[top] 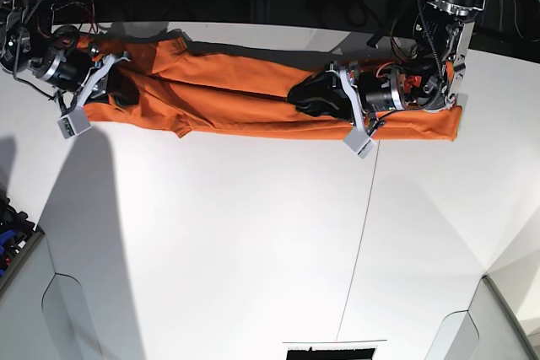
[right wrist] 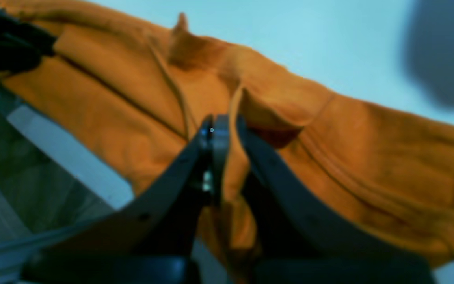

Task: Layout the t-shirt on the table in an organized manner, then fold the t-shirt properly
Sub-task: 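Press the left gripper onto the folded strip's middle to flatten it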

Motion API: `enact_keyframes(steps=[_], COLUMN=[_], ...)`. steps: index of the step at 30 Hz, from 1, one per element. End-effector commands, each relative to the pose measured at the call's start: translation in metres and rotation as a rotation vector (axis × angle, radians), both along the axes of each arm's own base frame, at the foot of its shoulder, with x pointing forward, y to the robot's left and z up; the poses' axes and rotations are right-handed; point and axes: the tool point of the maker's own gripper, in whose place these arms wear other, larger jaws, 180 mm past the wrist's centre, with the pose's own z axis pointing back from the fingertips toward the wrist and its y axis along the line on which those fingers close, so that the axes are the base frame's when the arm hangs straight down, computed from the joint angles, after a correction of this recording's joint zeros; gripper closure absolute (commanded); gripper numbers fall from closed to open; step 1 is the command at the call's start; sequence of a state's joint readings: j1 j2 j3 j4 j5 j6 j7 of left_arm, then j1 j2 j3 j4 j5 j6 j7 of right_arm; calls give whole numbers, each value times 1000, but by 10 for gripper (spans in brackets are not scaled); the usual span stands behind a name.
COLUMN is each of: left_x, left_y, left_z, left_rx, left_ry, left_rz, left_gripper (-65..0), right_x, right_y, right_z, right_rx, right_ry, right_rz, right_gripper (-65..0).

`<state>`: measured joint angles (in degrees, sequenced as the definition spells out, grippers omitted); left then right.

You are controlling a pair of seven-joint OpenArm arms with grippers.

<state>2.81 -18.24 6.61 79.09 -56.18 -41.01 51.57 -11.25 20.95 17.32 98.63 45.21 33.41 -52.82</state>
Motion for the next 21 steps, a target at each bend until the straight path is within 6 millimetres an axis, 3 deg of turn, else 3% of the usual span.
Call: enact_keyframes(steps=[1, 6, 9, 11, 21], left_x=[1, 5, 7, 7, 8], left_y=[9, 9, 9, 9, 12], left_z=[-6, -4, -3, -3, -3], left_rx=[56, 59, 60, 61, 71], left_ry=[10, 1, -4, -4, -4], left_rz=[-5, -5, -5, -5, -10], left_gripper=[-271, -271, -271, -271, -271], right_x=[2, -7, -9, -9, 12], right_y=[-3, -11, -15, -15, -22], right_z=[7, -5, -9, -8, 29], right_rx=[-5, -59, -86, -84, -31], right_ry=[-29, 7, 18, 15, -126], right_rz=[6, 3, 1, -1, -63], right_gripper=[0, -8, -203, -253, -251])
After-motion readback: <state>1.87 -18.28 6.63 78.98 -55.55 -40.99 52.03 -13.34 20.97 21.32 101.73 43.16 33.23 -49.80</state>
